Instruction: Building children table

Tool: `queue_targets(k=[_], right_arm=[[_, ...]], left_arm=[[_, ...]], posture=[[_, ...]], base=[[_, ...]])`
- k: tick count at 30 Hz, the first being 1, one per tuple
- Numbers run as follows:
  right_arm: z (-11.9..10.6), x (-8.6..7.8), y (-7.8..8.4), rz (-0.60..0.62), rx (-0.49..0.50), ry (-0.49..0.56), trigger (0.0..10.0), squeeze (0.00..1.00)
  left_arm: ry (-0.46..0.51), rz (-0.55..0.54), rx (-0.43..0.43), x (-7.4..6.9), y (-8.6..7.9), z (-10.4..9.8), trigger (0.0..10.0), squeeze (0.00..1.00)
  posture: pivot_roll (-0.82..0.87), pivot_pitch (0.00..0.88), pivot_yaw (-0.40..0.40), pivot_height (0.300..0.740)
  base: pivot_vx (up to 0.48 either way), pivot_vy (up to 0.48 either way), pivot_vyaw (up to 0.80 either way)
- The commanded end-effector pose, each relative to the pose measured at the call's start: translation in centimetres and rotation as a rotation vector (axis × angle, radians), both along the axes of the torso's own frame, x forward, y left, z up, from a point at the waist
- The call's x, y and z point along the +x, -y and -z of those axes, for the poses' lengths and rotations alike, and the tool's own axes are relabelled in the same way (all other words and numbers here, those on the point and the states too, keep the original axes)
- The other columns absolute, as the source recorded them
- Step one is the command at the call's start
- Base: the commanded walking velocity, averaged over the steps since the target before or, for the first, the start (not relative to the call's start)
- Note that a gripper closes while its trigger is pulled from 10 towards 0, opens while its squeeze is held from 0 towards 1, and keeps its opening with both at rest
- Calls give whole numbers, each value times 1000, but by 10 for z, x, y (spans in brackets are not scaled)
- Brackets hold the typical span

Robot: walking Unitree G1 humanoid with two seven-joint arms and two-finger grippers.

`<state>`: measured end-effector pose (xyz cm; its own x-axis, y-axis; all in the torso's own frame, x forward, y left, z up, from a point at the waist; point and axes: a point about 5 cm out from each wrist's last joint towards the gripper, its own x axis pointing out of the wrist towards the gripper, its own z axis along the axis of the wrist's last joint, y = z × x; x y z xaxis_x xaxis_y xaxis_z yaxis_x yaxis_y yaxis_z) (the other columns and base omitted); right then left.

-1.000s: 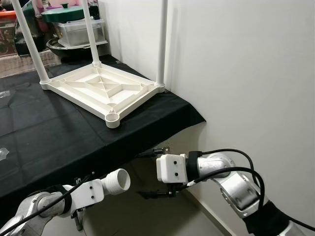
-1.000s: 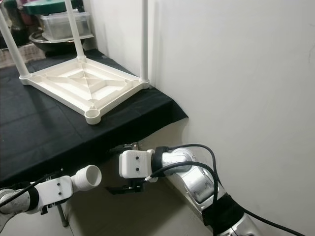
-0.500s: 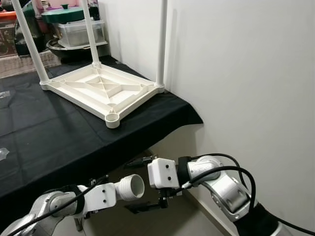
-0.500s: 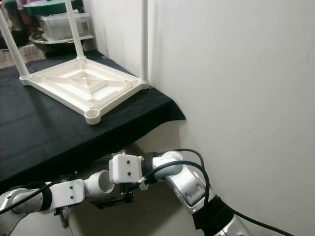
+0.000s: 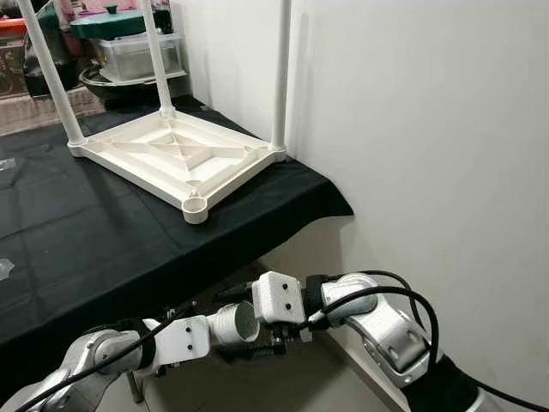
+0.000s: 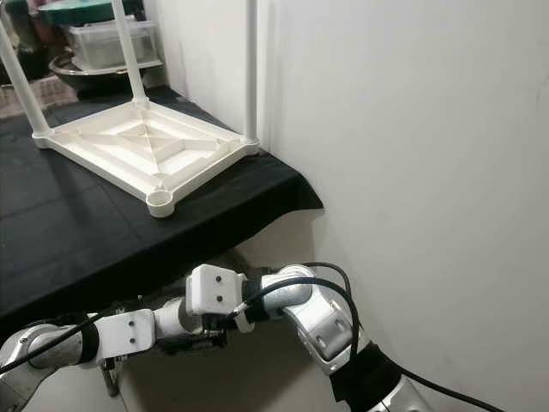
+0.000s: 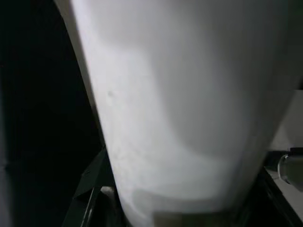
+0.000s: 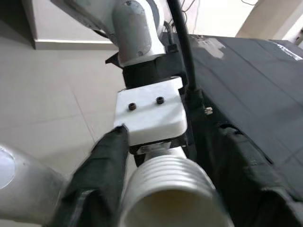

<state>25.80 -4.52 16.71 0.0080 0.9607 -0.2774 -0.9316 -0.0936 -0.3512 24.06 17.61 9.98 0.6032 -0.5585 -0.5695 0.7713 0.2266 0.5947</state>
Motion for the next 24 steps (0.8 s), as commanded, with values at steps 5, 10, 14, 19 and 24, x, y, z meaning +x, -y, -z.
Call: queue_targets(k=[5,10,14,19,24], right_arm=[[7,0,-1,5,-16,-35,0,0],[5,-2,0,-3,-11,-43,0,0],[7,-4,2,-15,-27,-49,0,0],[8,3,3,37,-48,-19,10000,0],[1,12,3,82,6,-57,10000,1000]], left_arm=[[12,3,4,4,1,-1,10000,0],[19,6,3,5,2,0,10000,0],[29,8,-3,7,3,-2,10000,0],[33,9,1,8,2,-2,10000,0],[33,14,2,8,3,-1,10000,0]], posture=[[-33,0,-41,740],[-34,0,-40,740],[-35,0,-39,740],[-36,0,-39,740],[-38,0,-41,740]], base=[[0,0,0],[0,0,0],[0,0,0],[0,0,0],[0,0,0]])
